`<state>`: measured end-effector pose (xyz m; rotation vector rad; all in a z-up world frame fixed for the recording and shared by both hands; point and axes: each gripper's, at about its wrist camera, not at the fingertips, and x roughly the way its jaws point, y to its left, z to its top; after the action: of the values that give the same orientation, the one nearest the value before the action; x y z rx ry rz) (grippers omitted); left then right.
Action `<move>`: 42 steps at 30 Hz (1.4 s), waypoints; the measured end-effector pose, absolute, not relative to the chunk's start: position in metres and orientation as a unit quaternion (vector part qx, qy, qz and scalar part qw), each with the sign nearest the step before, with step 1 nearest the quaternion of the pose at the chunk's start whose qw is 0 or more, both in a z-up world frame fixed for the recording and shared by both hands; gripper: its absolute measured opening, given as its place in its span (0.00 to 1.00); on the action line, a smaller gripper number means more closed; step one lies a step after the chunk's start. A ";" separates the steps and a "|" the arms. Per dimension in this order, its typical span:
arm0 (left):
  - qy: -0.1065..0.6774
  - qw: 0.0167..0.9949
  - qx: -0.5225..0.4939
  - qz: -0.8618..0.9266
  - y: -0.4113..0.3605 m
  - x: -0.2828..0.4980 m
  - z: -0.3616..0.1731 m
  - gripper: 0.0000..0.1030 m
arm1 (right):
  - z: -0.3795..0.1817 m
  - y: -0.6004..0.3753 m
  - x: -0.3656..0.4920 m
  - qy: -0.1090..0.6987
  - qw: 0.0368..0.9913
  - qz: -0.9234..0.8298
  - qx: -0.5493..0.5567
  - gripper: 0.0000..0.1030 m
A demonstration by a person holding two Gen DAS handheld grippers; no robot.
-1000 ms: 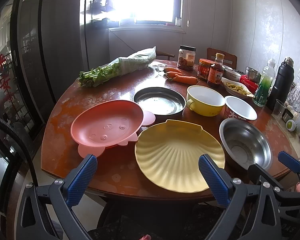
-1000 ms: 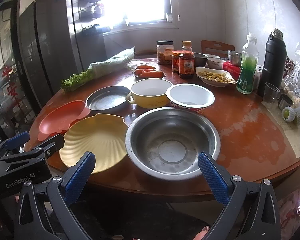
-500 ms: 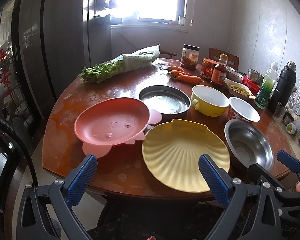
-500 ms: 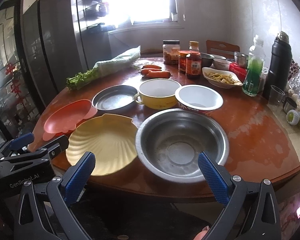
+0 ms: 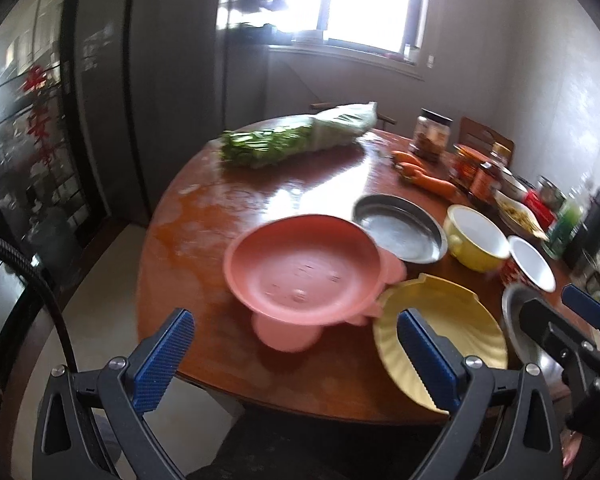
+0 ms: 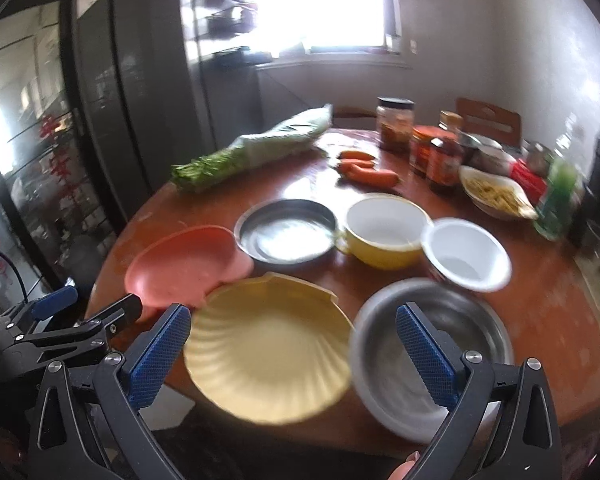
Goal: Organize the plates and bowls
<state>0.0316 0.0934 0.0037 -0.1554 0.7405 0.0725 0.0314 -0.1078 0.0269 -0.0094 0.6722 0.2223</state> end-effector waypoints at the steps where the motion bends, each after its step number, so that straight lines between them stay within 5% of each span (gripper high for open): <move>1: 0.364 0.927 -0.080 0.038 0.100 0.034 0.003 0.99 | 0.029 -0.100 0.039 0.333 0.935 0.119 -0.007 0.99; 10: 0.398 0.911 -0.099 0.045 0.141 0.065 -0.010 0.99 | 0.014 -0.060 0.099 0.392 0.908 0.149 0.003 0.98; 18: 0.432 0.896 -0.093 0.036 0.149 0.100 -0.031 0.98 | -0.014 -0.043 0.137 0.434 0.889 0.147 0.000 0.79; 28: 0.458 0.885 -0.080 0.019 0.138 0.122 -0.050 0.85 | -0.039 -0.033 0.159 0.451 0.882 0.133 -0.027 0.56; 32: 0.466 0.880 -0.089 0.006 0.136 0.130 -0.055 0.69 | -0.042 -0.031 0.164 0.456 0.879 0.133 -0.029 0.46; 37: 0.466 0.881 -0.081 -0.004 0.130 0.135 -0.058 0.60 | -0.047 -0.024 0.165 0.459 0.875 0.147 -0.037 0.34; 42: 0.464 0.883 -0.076 -0.006 0.127 0.139 -0.058 0.54 | -0.049 -0.020 0.166 0.452 0.879 0.142 -0.050 0.33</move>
<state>0.1388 0.1272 -0.0577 -0.1589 0.9652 -0.0127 0.1665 -0.0198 -0.0487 -0.1034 0.9416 0.2961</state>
